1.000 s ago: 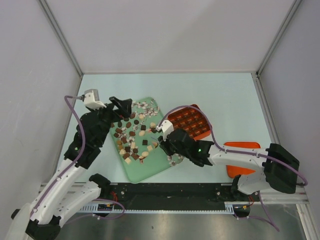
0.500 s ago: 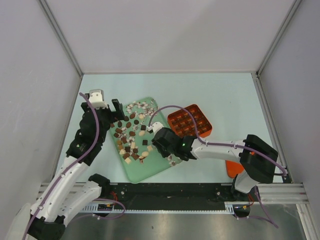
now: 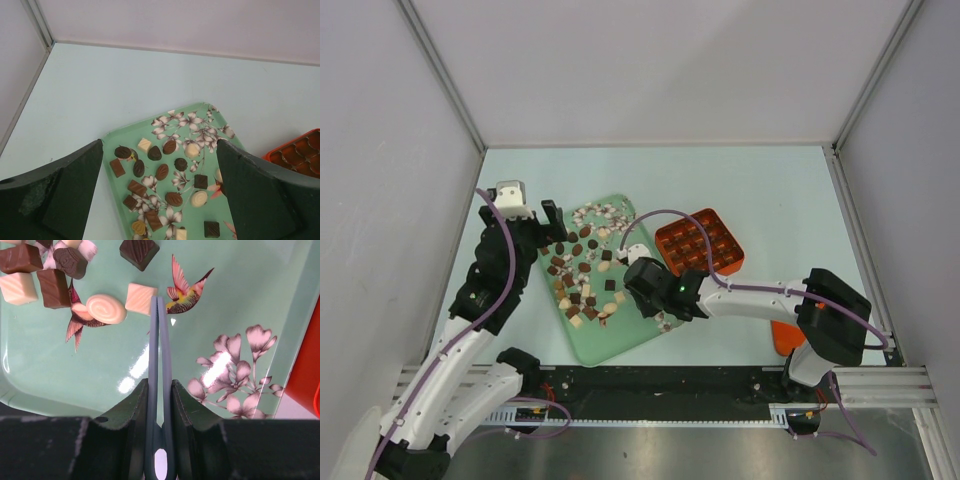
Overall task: Pack the chocolate
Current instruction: Adjust the clamp.
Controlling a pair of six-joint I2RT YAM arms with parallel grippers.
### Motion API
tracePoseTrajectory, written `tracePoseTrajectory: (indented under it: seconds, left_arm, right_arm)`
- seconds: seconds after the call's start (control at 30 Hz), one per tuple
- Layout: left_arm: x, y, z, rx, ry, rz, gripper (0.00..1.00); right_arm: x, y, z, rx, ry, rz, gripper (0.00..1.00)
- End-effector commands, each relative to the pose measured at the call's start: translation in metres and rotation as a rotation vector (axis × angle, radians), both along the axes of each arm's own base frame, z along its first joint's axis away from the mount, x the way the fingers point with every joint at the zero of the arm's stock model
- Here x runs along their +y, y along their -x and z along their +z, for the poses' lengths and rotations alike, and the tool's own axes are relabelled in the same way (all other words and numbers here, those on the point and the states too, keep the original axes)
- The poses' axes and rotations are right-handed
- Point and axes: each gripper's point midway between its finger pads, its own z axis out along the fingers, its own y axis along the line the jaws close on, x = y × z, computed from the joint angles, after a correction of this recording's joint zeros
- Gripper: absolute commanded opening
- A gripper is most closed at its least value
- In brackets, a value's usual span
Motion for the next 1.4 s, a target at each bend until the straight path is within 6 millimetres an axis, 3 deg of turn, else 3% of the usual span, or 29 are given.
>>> tracePoseTrajectory:
  seconds: [0.0,0.43,0.87,1.2,1.37]
  left_arm:
    - [0.006,0.000,0.003,-0.016,-0.021,0.018,1.00]
    - [0.004,0.000,0.001,-0.014,-0.021,0.010,1.00]
    - [0.004,0.000,0.002,-0.016,-0.022,0.008,1.00]
    - [0.004,0.001,0.002,-0.019,-0.020,0.005,1.00]
    - [0.004,0.001,0.002,-0.020,-0.021,0.005,1.00]
  right_arm:
    - [0.010,-0.005,0.022,-0.002,-0.074,-0.068,0.12]
    - [0.017,-0.001,0.029,0.007,-0.123,-0.089,0.20]
    - [0.020,-0.001,0.036,-0.001,-0.148,-0.092,0.38]
    - [0.027,-0.001,0.038,-0.009,-0.168,-0.083,0.40]
    - [0.032,-0.002,0.039,-0.018,-0.181,-0.073,0.37]
